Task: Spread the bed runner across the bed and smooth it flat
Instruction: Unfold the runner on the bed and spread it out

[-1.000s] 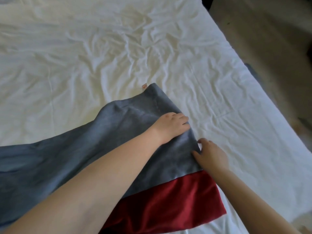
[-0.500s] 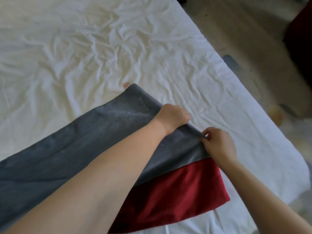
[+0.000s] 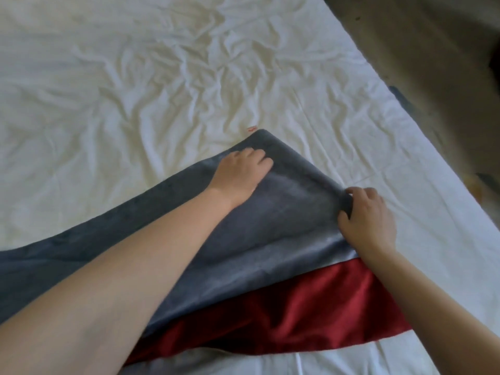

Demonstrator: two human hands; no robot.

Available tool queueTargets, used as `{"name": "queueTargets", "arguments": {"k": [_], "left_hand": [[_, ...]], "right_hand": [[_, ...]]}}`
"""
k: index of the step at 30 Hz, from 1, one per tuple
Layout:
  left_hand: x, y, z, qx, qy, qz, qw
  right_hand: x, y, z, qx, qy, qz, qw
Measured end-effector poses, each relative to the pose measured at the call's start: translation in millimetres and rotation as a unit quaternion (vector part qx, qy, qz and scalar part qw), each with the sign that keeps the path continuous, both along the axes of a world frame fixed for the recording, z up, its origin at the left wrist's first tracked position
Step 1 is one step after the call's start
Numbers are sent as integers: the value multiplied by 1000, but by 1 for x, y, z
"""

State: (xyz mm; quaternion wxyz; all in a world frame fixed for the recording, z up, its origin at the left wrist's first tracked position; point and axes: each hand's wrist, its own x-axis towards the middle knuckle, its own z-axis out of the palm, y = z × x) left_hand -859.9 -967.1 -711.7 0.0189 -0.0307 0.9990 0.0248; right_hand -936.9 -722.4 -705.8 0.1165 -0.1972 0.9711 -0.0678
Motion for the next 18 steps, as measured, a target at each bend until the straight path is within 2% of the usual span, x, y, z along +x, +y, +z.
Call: {"name": "queueTargets", "arguments": {"k": [3, 6, 8, 13, 18], "left_hand": [[49, -42, -1, 6, -16, 79, 997], [99, -71, -3, 10, -35, 139, 990], [132, -87, -7, 8, -56, 173, 983], [203, -122, -12, 33, -82, 266, 960], [233, -144, -12, 75, -92, 265, 957]], "right_hand": [[26, -43, 2, -27, 31, 93, 995], [61, -96, 0, -45, 18, 224, 973], [85, -132, -2, -48, 1, 275, 960], [135, -209, -14, -7, -38, 318, 947], [156, -261, -23, 28, -56, 321, 945]]}}
